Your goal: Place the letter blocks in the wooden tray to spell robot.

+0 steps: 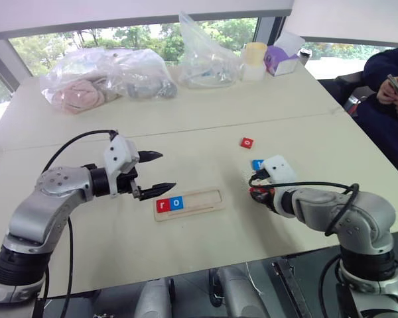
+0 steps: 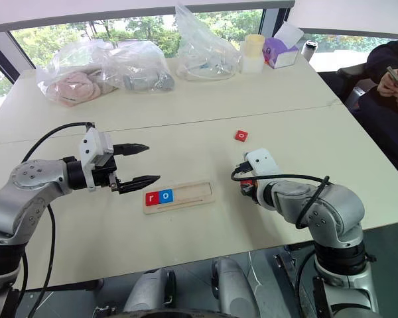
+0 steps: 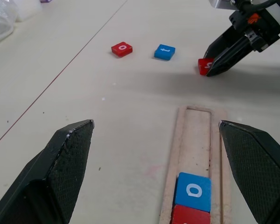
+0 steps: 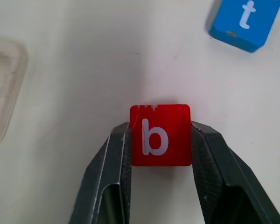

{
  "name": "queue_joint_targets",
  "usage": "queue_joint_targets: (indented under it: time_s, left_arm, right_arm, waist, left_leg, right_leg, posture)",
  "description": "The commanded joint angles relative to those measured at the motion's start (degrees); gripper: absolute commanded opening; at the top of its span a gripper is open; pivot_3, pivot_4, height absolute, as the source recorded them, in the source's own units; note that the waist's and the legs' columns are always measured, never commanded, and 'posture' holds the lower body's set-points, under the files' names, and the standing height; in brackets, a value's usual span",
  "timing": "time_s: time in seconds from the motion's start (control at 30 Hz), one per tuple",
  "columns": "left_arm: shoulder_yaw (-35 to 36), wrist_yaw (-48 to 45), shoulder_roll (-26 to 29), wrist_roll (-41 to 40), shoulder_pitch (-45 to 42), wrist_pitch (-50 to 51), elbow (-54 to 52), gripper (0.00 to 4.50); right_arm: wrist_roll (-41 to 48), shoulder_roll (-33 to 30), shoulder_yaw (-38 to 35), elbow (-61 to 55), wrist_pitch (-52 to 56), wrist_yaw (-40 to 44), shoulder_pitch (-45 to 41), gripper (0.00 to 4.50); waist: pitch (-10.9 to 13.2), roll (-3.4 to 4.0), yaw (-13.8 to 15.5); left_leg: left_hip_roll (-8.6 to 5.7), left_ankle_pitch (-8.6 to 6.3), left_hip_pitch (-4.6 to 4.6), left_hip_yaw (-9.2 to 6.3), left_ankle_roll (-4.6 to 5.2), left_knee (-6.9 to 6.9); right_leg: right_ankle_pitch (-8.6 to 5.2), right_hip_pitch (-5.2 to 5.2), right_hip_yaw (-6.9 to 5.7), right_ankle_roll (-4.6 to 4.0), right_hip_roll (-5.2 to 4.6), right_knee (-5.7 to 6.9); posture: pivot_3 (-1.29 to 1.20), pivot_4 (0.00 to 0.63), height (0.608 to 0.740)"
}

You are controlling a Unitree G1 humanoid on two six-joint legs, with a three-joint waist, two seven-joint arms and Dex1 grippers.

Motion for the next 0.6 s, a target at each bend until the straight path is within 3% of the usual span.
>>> queue_joint_targets:
  time_s: [0.03, 0.17, 0.33, 0.37, 0.4, 0.5, 0.6]
  left_arm:
    - [0.6, 0.7, 0.0, -0.1, -0.4, -0.4, -2.2, 4.50]
    - [0.8, 1.3, 0.0, -0.4, 0.0, 0.2, -3.1, 4.50]
    - [1.2, 1.8, 0.3, -0.5, 0.4, 0.7, -3.5, 4.50]
    - [1.2, 1.8, 0.3, -0.5, 0.4, 0.7, -3.6, 4.50]
    - [1.2, 1.8, 0.4, -0.4, 0.5, 0.6, -3.5, 4.50]
    - [1.2, 1.7, 0.4, -0.3, 0.3, 0.5, -3.2, 4.50]
    - [0.7, 1.8, -0.1, 0.3, -0.1, -0.2, -2.6, 4.50]
  right_arm:
    - [2.3, 1.0, -1.4, 0.7, 0.4, -3.7, -1.5, 1.16]
    - [5.1, 1.1, -1.3, 2.1, 0.4, -6.4, -2.2, 1.16]
    - [11.4, -3.2, 0.3, 3.2, 0.4, -5.3, -4.8, 3.63]
    - [13.3, -6.3, 1.4, 3.1, 0.4, -2.7, -6.2, 4.18]
    - [14.6, -10.8, 3.0, 2.4, 0.4, 1.8, -8.5, 4.45]
    - [14.5, -19.9, 5.9, 0.2, -1.4, 13.7, -13.0, 4.45]
    - [-1.3, -32.1, 9.4, -1.9, -30.3, 36.0, -8.3, 4.45]
  waist:
    - [0.0, 0.00, 0.0]
    - [0.0, 0.00, 0.0]
    - [0.0, 0.00, 0.0]
    - [0.0, 0.04, 0.0]
    - [0.0, 0.06, 0.1]
    - [0.0, 0.07, 0.1]
    - [0.0, 0.04, 0.7]
  left_leg:
    - [0.00, 0.00, 0.00, 0.00, 0.00, 0.00]
    - [0.00, 0.00, 0.00, 0.00, 0.00, 0.00]
    - [0.00, 0.00, 0.00, 0.00, 0.00, 0.00]
    - [0.00, 0.00, 0.01, 0.00, 0.00, 0.01]
    - [-0.01, 0.00, 0.00, 0.02, 0.00, 0.02]
    - [-0.03, 0.00, 0.00, 0.08, 0.01, 0.06]
    - [0.01, -0.03, 0.00, -0.03, 0.06, 0.04]
  right_leg:
    - [0.00, 0.00, 0.01, 0.00, 0.00, 0.00]
    - [0.01, 0.01, 0.03, 0.00, 0.00, 0.00]
    - [0.01, 0.01, 0.03, 0.00, 0.00, 0.02]
    - [0.01, 0.01, 0.03, 0.00, 0.00, 0.02]
    - [0.01, 0.00, 0.05, 0.00, 0.00, 0.03]
    - [0.00, 0.00, 0.07, -0.01, -0.01, 0.01]
    - [-0.04, 0.03, 0.03, -0.01, 0.08, -0.07]
  posture:
    - [0.00, 0.150, 0.740]
    - [0.00, 0.150, 0.740]
    - [0.00, 0.150, 0.740]
    - [0.00, 0.150, 0.740]
    - [0.00, 0.150, 0.740]
    - [0.00, 0.150, 0.740]
    - [0.00, 0.150, 0.740]
